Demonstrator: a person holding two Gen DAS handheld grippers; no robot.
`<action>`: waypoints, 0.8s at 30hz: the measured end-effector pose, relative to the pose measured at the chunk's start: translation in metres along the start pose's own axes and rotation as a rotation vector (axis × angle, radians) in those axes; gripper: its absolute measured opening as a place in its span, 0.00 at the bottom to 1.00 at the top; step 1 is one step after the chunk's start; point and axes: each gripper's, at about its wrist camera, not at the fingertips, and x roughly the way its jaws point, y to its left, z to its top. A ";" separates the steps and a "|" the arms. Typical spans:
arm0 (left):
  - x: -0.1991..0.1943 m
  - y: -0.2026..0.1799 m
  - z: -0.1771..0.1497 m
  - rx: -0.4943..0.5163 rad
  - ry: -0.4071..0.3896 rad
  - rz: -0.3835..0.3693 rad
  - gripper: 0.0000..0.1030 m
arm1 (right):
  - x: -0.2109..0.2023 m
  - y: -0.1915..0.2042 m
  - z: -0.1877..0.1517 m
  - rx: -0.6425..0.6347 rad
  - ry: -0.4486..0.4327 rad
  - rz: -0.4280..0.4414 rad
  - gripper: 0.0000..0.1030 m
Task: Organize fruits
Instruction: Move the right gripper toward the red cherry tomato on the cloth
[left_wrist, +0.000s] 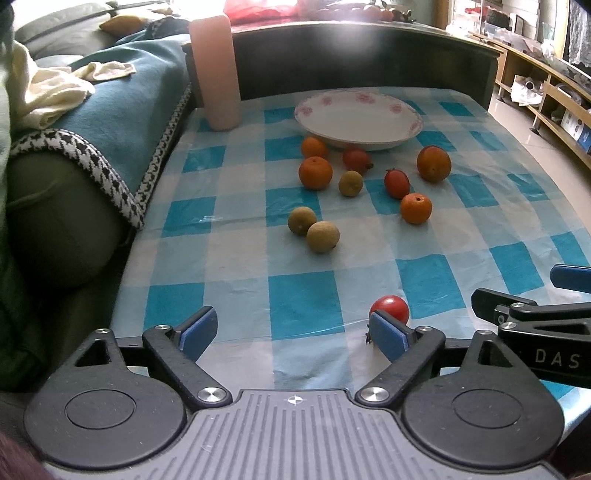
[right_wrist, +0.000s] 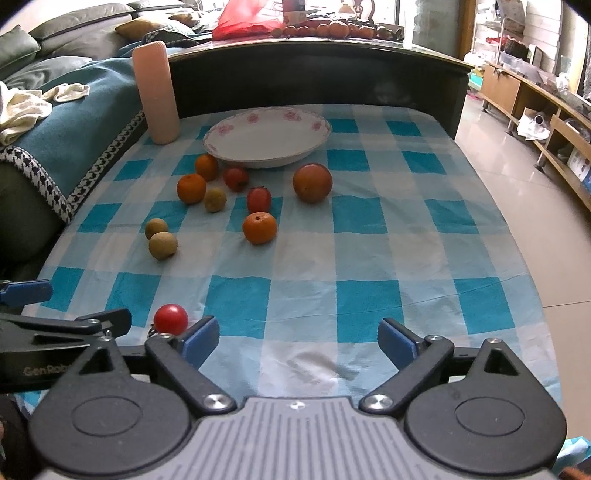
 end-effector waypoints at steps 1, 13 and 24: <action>0.000 -0.001 0.000 0.002 -0.001 0.003 0.91 | 0.000 0.001 0.000 -0.001 0.001 0.001 1.00; -0.010 0.001 0.002 0.006 -0.013 0.047 0.91 | -0.003 0.006 0.003 -0.015 -0.001 0.024 0.98; -0.007 0.008 -0.002 0.041 0.028 0.107 0.91 | -0.003 0.016 0.008 -0.039 0.021 0.099 0.92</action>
